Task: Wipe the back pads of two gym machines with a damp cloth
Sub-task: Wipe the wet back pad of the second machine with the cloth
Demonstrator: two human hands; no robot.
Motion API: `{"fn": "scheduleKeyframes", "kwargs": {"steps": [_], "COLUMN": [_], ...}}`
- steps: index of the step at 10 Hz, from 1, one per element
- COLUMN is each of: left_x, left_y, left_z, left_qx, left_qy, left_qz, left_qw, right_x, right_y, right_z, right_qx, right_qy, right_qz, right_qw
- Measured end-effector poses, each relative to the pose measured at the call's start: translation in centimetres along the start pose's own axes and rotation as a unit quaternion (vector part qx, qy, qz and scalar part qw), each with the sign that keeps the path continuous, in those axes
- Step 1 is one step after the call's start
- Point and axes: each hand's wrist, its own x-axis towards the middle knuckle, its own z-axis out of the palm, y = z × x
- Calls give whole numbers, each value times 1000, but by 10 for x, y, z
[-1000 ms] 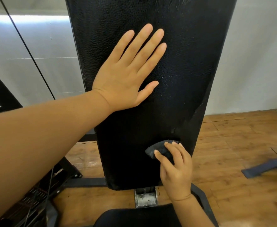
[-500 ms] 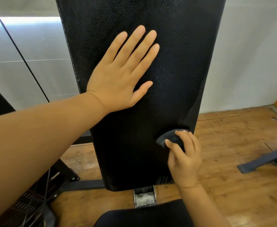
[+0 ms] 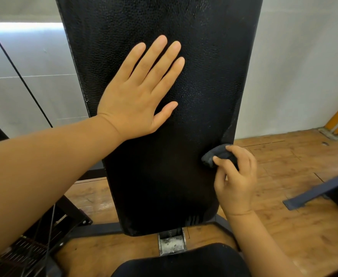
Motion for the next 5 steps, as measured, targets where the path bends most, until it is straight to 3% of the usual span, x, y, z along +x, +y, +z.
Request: {"fn": "scheduleKeyframes", "kwargs": {"steps": [3, 5], "left_x": [1, 1], "left_y": [0, 0], "left_z": [1, 0], "left_qx": [-7, -4], "left_qy": [4, -2], "left_qz": [1, 3], "left_qw": [1000, 1000], "right_x": [-22, 47], "right_y": [6, 5], "right_z": [-5, -4], "right_qx": [-14, 2], "right_qy": [-49, 40], "right_qz": [-1, 21], "right_qw": [999, 999]}}
